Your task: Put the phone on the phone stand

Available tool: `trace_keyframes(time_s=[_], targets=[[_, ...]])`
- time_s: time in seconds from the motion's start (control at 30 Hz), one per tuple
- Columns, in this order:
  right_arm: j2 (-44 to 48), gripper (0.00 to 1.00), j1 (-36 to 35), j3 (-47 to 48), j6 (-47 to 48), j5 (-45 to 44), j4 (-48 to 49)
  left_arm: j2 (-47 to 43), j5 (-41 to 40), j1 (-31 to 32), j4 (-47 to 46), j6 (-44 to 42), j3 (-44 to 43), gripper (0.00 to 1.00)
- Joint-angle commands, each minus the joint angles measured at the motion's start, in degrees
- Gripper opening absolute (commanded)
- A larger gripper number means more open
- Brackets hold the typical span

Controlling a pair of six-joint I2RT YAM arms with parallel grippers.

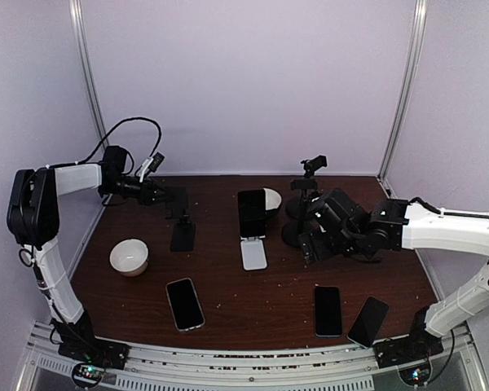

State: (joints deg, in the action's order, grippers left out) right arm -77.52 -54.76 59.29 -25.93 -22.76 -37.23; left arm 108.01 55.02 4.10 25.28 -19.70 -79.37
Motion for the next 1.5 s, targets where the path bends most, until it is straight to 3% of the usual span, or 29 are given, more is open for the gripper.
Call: trace_keyframes(time_s=[0.0,0.1,0.3,0.4,0.6,0.83,1.13,1.47], targets=[[0.9,1.0,-0.1,0.0,-0.7,-0.9,0.5,0.8,3.1,0.2,-3.5,0.8,-1.2,0.34],[0.9,1.0,-0.2,-0.2,-0.9,-1.0,0.5,0.7,5.4,0.5,-3.6,0.3,-0.6,0.13],[0.4,1.0,-0.1,-0.6,-3.3,-0.7,-1.3,-0.1,5.8,0.8,-7.6,3.5,2.5,0.03],[0.3,1.0,-0.1,-0.9,-5.8,-0.9,-3.5,-0.9,5.5,0.9,-13.3,9.2,5.6,0.0],[-1.2,1.0,0.0,-2.5,-15.6,0.7,-11.0,-7.8,0.6,1.4,-42.9,35.8,17.8,0.0],[-0.2,1.0,-0.1,-10.7,-23.8,10.0,-8.8,-12.0,-3.9,3.7,-77.9,63.8,32.8,0.0],[-6.1,1.0,-1.3,-11.5,-25.3,17.2,-5.5,-12.2,-8.4,10.5,-80.1,65.8,33.4,0.0],[-8.3,1.0,-2.7,-13.2,-28.3,20.2,-3.5,-17.9,-9.4,11.0,-63.6,54.4,36.2,0.0]])
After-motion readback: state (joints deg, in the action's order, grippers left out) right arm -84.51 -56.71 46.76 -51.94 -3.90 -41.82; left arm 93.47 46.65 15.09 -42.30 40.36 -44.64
